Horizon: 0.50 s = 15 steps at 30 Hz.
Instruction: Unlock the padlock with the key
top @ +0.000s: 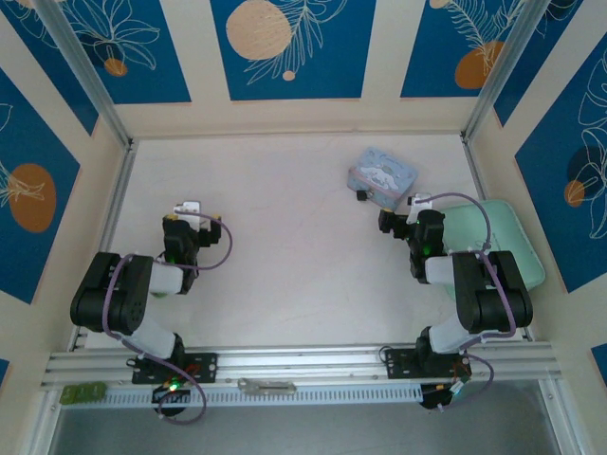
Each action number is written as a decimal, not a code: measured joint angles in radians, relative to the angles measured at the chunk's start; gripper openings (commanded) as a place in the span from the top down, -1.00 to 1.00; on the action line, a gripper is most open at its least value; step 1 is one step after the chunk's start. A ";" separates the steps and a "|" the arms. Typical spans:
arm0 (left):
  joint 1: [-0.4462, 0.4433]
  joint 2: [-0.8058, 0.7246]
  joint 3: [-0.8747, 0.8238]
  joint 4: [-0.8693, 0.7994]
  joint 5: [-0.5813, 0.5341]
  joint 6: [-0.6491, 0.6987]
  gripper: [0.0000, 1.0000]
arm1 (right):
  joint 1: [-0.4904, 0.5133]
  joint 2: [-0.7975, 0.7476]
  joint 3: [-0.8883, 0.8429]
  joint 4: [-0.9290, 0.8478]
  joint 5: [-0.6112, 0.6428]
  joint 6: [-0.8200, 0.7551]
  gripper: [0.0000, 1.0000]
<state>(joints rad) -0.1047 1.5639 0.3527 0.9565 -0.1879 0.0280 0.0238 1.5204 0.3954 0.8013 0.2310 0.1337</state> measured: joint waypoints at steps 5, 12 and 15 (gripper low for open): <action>0.000 0.000 0.000 0.001 -0.006 0.000 -1.00 | 0.008 -0.001 0.000 -0.001 0.002 -0.004 -0.98; -0.024 -0.145 -0.005 -0.086 -0.090 0.005 -1.00 | 0.082 -0.195 0.007 -0.130 0.067 -0.037 -0.99; -0.045 -0.267 0.036 -0.208 -0.144 -0.017 -1.00 | 0.118 -0.301 0.048 -0.211 0.099 -0.037 -0.96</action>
<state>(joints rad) -0.1501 1.2968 0.3885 0.7486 -0.3317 0.0113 0.1417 1.2194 0.4438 0.5900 0.3302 0.0963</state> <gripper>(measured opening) 0.998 0.988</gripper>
